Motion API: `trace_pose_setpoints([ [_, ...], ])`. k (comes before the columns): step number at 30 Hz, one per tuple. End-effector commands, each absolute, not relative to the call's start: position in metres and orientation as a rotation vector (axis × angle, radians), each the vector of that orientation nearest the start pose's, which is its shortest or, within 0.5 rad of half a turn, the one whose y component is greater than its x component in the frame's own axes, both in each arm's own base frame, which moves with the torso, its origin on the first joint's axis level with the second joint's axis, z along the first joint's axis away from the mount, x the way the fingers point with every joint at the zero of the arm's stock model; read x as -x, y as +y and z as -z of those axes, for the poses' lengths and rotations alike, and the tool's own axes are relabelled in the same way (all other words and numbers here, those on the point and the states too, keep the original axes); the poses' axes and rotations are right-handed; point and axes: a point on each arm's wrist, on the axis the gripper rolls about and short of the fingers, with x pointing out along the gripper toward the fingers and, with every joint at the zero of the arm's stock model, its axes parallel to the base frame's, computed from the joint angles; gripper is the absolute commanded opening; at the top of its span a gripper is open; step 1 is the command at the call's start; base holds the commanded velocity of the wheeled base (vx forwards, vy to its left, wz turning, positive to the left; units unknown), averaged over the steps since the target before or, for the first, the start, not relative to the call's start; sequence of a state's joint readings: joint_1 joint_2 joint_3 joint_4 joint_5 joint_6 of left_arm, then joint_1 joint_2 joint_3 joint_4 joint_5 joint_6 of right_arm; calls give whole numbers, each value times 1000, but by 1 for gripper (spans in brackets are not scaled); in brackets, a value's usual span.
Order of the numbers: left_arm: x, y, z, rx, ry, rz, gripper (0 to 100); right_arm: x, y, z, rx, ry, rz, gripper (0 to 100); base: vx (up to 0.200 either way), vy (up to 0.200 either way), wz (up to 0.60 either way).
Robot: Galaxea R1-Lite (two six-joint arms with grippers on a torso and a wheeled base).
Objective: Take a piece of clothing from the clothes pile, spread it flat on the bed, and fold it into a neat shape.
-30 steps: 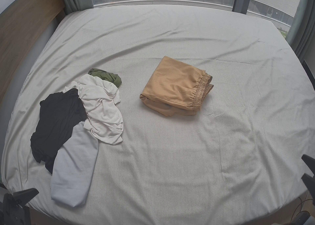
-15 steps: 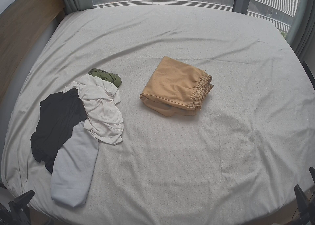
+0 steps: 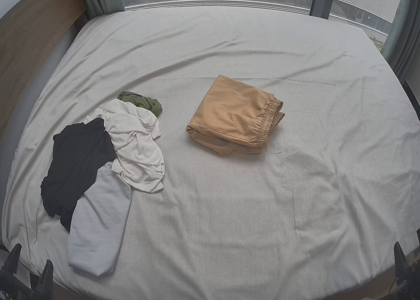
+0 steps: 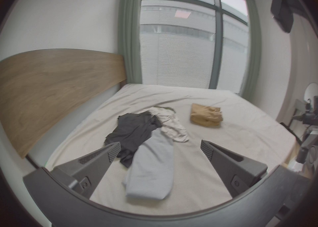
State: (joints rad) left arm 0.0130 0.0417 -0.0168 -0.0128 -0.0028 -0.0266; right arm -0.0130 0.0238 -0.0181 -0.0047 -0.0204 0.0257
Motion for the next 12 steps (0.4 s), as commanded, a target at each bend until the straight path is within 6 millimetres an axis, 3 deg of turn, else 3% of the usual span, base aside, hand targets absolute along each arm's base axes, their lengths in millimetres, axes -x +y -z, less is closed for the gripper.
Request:
trace_pose_setpoints([
  [1,22,0,-76,0,3,-15,100,22,0,-76,-18,15,19,100,0,0,0],
  [12,23,0,-76,-3,-5,11,100,22,1,-75,15,15,-31,100,0,0,0],
])
